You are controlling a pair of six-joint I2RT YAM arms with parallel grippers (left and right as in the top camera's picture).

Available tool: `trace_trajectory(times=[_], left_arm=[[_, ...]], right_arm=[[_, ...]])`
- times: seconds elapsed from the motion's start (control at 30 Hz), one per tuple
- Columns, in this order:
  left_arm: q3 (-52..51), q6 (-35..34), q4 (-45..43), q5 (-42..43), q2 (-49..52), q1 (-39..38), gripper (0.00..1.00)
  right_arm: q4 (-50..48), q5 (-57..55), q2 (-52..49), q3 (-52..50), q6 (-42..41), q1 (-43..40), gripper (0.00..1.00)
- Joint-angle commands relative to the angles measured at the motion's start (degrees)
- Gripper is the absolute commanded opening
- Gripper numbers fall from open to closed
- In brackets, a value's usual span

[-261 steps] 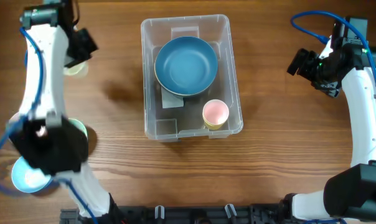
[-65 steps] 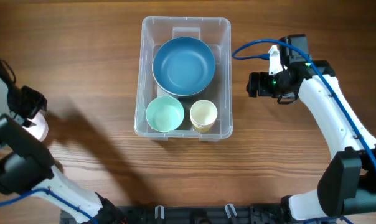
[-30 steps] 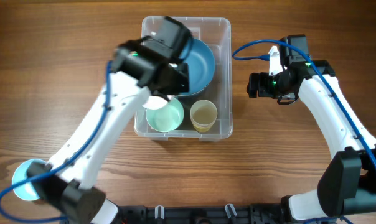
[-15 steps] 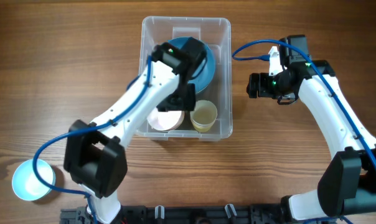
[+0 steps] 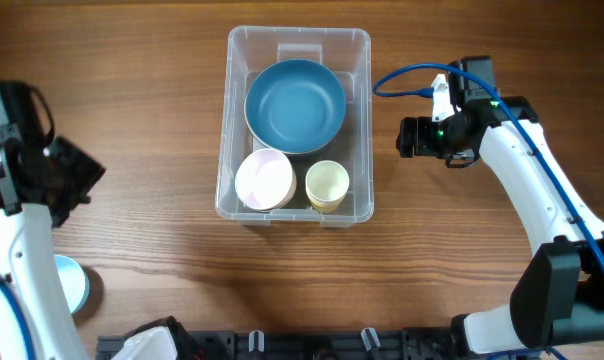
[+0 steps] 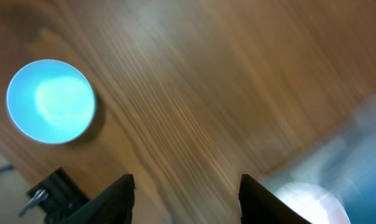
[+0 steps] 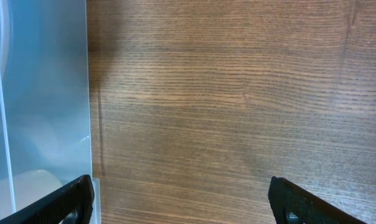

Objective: Pack container
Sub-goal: 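Stack the pink bowl into the mint green bowl, then grasp the light blue bowl rim with the left gripper, then stack the light blue bowl into the pink bowl and release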

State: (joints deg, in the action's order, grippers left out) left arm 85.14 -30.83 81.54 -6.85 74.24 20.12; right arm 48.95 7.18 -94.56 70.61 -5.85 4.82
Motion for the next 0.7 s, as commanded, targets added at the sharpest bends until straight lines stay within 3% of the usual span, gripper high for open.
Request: trace_trajectory(times=[0.0,0.1,0.2,0.5,0.57,0.63,0.67], left_arm=[[-15.72,-1.18,-8.17,1.27,0.02,10.27,0.56],[-29.22,-1.14,-18.58,3.13,0.85,18.86,0.59],[-35.63,0.13,-25.07,2.91,4.07,23.56,0.61],[-37.16,0.13,-36.76,1.81,16.50,25.81,0.63],[-37.16,0.13,-38.12,1.84,17.68,25.81,0.45],[-37.16,0.11,-38.58,2.03,17.70,25.79,0.14],[-37.16,0.13,-38.69,2.99,17.70,25.79,0.10]], right_arm=[[-0.02,-0.76,-0.59,-0.17,-0.79,0.02,0.91],[0.20,-0.76,-0.59,-0.17,-0.76,0.02,0.91],[0.15,-0.79,-0.59,-0.17,-0.74,0.02,0.91],[0.81,-0.79,-0.59,-0.17,-0.74,0.02,0.91],[0.83,-0.79,-0.59,-0.17,-0.74,0.02,0.91],[0.81,-0.79,-0.59,-0.17,-0.74,0.02,0.91],[0.81,-0.79,-0.59,-0.17,-0.74,0.02,0.91]])
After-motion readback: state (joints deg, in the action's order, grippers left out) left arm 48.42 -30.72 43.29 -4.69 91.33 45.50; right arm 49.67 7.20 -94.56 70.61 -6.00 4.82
